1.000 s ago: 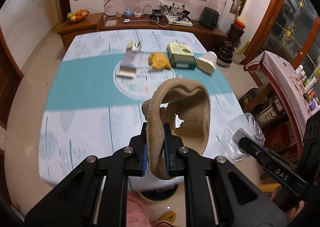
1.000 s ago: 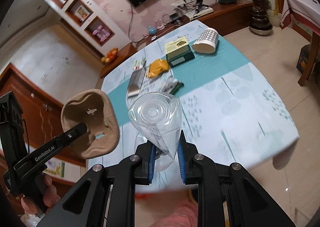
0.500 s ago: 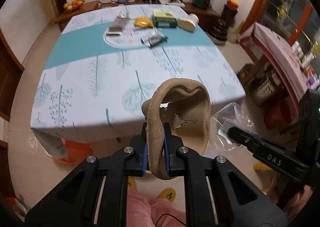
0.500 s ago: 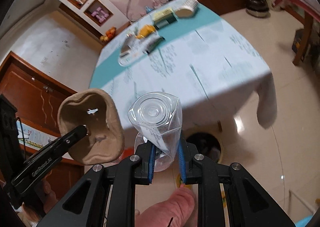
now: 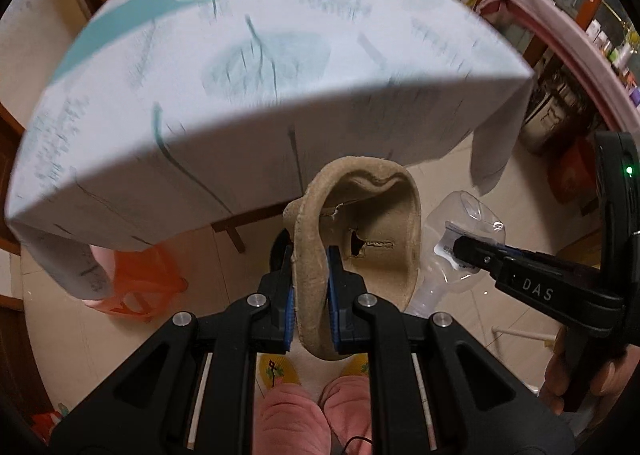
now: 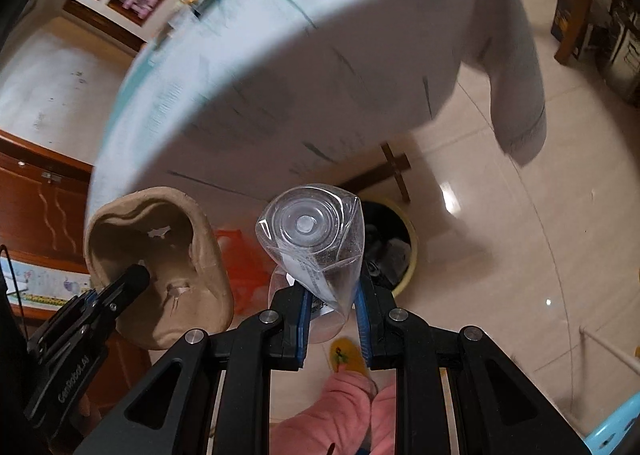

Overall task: Collect trash
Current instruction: 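Lift the cup holder and plastic cup and carry them down toward the bin, then open both tools over the bin to drop the holder and cup, then raise both open tools back above the table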

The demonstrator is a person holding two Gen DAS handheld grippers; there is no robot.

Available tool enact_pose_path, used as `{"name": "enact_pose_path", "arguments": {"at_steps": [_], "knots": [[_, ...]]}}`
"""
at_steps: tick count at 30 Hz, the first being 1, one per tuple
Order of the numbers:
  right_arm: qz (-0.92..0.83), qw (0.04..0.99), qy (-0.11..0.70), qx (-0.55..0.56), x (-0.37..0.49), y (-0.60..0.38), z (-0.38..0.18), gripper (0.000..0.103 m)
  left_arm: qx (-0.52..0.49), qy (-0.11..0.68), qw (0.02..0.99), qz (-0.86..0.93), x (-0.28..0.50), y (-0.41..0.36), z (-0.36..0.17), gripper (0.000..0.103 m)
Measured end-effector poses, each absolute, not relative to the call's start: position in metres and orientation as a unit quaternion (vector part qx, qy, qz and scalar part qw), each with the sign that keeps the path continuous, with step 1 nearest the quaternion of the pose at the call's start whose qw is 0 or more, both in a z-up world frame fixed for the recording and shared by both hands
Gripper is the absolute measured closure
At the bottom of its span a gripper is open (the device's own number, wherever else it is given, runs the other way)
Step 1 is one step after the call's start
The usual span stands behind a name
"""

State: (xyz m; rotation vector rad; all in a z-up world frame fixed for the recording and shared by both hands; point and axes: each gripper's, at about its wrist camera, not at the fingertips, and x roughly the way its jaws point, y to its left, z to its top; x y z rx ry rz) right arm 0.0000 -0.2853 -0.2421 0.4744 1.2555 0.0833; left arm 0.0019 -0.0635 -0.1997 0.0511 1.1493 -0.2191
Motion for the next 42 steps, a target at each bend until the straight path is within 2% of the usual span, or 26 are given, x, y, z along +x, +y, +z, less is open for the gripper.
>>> {"name": "enact_pose_path", "arguments": {"at_steps": [12,14,15,17,18,22,24,31,42], "knots": [[0.019,0.761,0.617,0.199,0.029,-0.258,-0.41,0.082,0.041,0.55,0.829,-0.094,0.042,-0.062,-0.353,0.093],[0.022,0.758,0.621,0.199,0.037,-0.251,-0.429,0.079,0.049,0.547,0.83,-0.093,0.046,-0.063,-0.37,0.092],[0.024,0.756,0.624,0.199,0.04,-0.248,-0.439,0.073,0.053,0.547,0.83,-0.094,0.048,-0.064,-0.378,0.091],[0.028,0.754,0.627,0.193,0.046,-0.241,-0.458,0.063,0.061,0.554,0.825,-0.095,0.053,-0.065,-0.395,0.089],[0.026,0.755,0.627,0.19,0.048,-0.239,-0.462,0.059,0.062,0.556,0.824,-0.094,0.054,-0.066,-0.399,0.084],[0.022,0.756,0.629,0.179,0.051,-0.236,-0.479,0.058,0.059,0.556,0.825,-0.085,0.056,-0.061,-0.41,0.065],[0.02,0.755,0.631,0.178,0.052,-0.236,-0.481,0.058,0.058,0.553,0.828,-0.081,0.056,-0.057,-0.41,0.062],[0.022,0.762,0.624,0.171,0.056,-0.232,-0.472,0.058,0.056,0.543,0.835,-0.074,0.054,-0.05,-0.39,0.062],[0.027,0.775,0.605,0.18,0.044,-0.227,-0.375,0.058,0.054,0.531,0.843,-0.069,0.031,-0.042,-0.312,0.062]]}}
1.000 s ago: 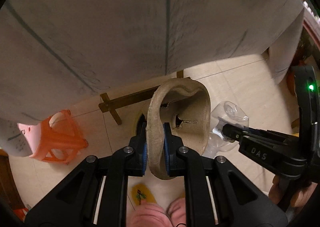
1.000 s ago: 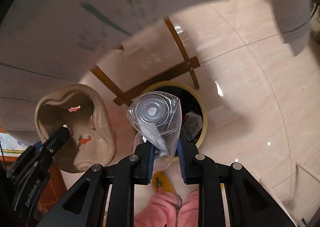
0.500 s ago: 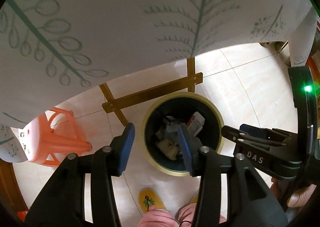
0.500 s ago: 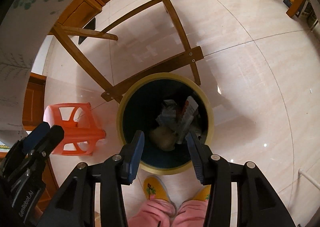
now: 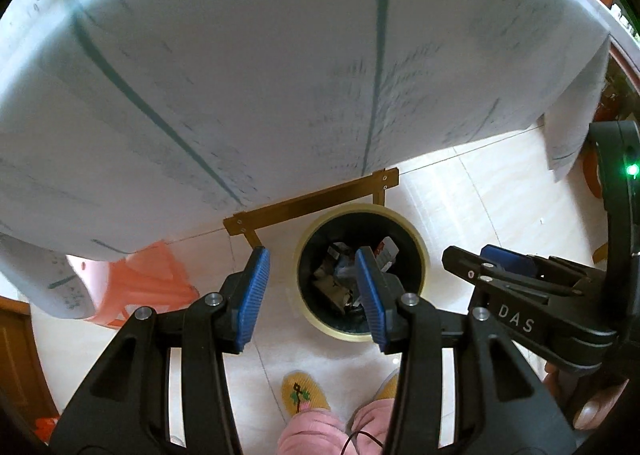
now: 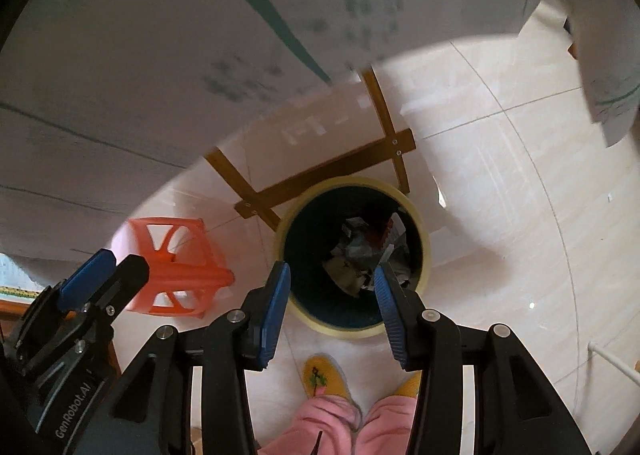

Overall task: Collect trash
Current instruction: 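Raise both open tools back above the table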

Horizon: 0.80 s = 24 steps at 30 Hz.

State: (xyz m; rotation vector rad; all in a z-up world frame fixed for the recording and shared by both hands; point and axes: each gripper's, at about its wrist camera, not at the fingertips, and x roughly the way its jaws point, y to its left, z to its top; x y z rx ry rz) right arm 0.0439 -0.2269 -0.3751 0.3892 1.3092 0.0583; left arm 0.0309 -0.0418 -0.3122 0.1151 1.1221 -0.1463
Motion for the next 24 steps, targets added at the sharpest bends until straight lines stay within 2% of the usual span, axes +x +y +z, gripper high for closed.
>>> {"name": "enact_pose_path", "arguments": {"at_steps": [15,19,24], "knots": [[0.054,0.789,0.586,0.177,0.002,-0.218,-0.199,0.058,0.043,0.508,0.858,-0.066,-0.007,-0.03,-0.147,0.062],[0.07,0.803,0.568,0.169,-0.006,-0.215,-0.15,0.058,0.041,0.494,0.866,-0.056,-0.018,-0.028,-0.102,0.052],[0.087,0.821,0.542,0.155,-0.012,-0.215,-0.094,0.058,0.034,0.474,0.879,-0.045,-0.029,-0.022,-0.051,0.052]]}}
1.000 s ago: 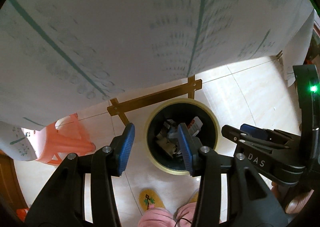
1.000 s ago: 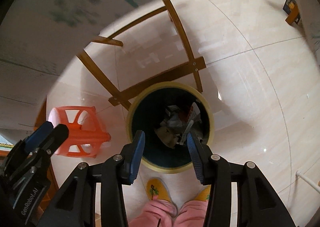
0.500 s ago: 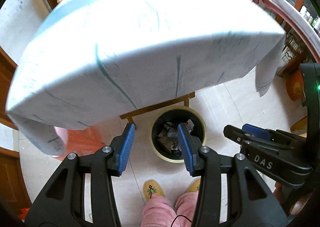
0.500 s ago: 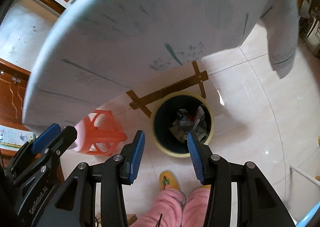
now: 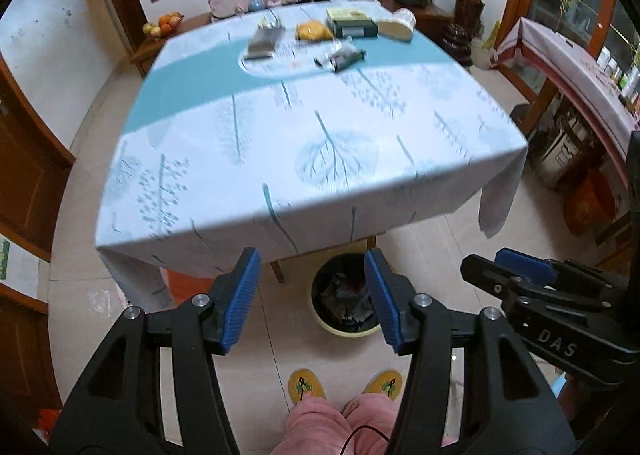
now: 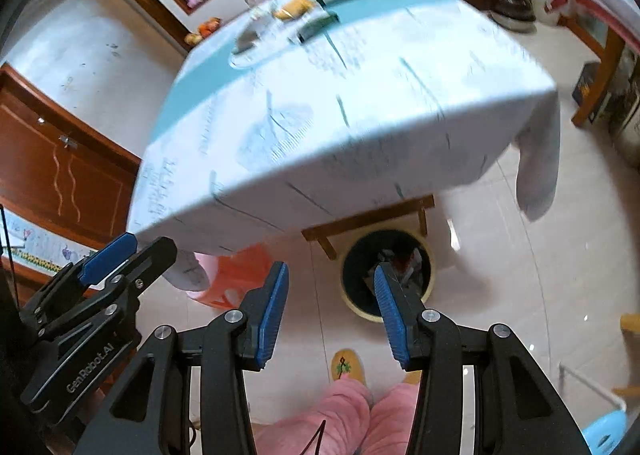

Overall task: Collect trash
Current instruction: 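Raise both open tools back above the table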

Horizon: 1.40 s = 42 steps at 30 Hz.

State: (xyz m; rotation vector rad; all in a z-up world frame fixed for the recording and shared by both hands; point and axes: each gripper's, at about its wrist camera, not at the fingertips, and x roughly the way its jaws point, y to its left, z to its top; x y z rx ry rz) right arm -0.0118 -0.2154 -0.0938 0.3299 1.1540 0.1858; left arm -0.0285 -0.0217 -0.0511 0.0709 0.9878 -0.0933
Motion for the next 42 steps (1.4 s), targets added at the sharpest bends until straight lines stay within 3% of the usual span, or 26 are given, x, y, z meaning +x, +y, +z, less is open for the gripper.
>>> {"name": "enact_pose_path", "arguments": {"at_steps": [7,22,28,42], "knots": [[0.115,0.842,0.509,0.138,-0.01,-0.218,-0.036,0.058,0.03,0.431,0.902,-0.021,-0.029,-0.023,0.002,0.052],[0.129,0.88,0.441,0.124,-0.009,-0.243,0.025,0.055,0.039,0.372,0.927,0.014,-0.028,-0.035,0.068,0.044],[0.136,0.887,0.424,0.121,-0.005,-0.248,0.04,0.054,0.044,0.367,0.929,0.021,-0.026,-0.037,0.077,0.036],[0.125,0.887,0.428,0.124,0.064,-0.224,0.043,0.049,0.027,0.392,0.919,0.016,0.053,-0.01,0.06,0.036]]}}
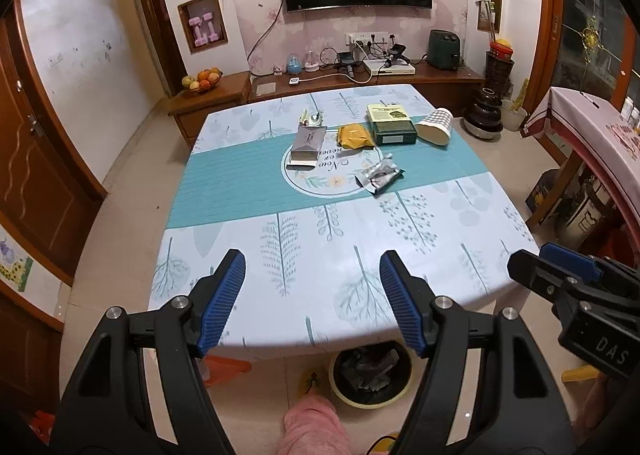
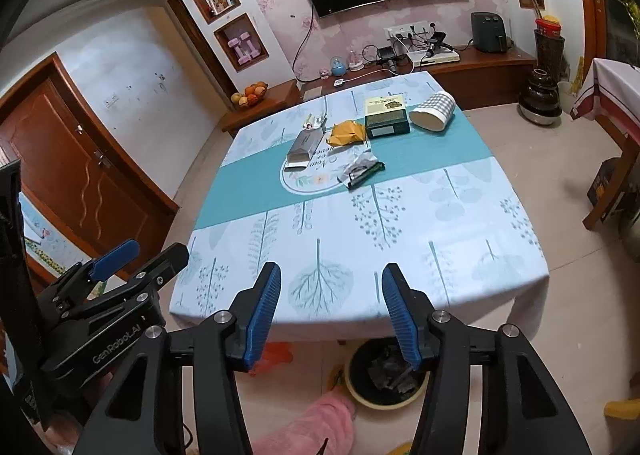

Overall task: Collect trash
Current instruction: 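Raise both open tools back above the table, then grasp the silver EARPLUGS box with the left tool while the right tool grasps the small tube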

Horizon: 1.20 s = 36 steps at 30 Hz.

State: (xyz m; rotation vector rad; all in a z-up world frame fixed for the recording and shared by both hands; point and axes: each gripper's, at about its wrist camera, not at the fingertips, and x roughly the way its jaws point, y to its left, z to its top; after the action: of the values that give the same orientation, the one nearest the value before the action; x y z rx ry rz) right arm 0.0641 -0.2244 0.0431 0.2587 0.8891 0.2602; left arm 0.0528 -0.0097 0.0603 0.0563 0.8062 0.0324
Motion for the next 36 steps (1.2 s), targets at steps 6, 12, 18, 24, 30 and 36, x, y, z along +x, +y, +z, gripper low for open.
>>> {"name": "enact_pose_path", "arguments": {"at_steps": [6,12,18,24,30,36], "knots": [[0.1,0.883,0.441,0.124,0.128,-0.201,0.032,0.045,0.021,0.411,0.911,-0.011,0.136,0.021,0.045,0.036],[0.058,0.869,0.47,0.145,0.207,-0.18,0.004,0.041,0.015,0.442,0.896,-0.035,0.235,0.056,0.019,0.036],[0.009,0.843,0.501,0.196,0.286,-0.167,-0.036,0.038,0.009,0.475,0.878,-0.05,0.329,0.085,-0.013,0.036],[-0.033,0.818,0.526,0.229,0.345,-0.161,-0.079,0.031,-0.016,0.507,0.86,-0.059,0.408,0.1,-0.046,0.036],[-0.075,0.802,0.541,0.241,0.398,-0.159,-0.12,0.031,-0.053,0.553,0.828,-0.077,0.471,0.101,-0.085,0.036],[-0.106,0.791,0.556,0.231,0.43,-0.156,-0.146,0.031,-0.072,0.58,0.807,-0.085,0.508,0.089,-0.114,0.036]]}}
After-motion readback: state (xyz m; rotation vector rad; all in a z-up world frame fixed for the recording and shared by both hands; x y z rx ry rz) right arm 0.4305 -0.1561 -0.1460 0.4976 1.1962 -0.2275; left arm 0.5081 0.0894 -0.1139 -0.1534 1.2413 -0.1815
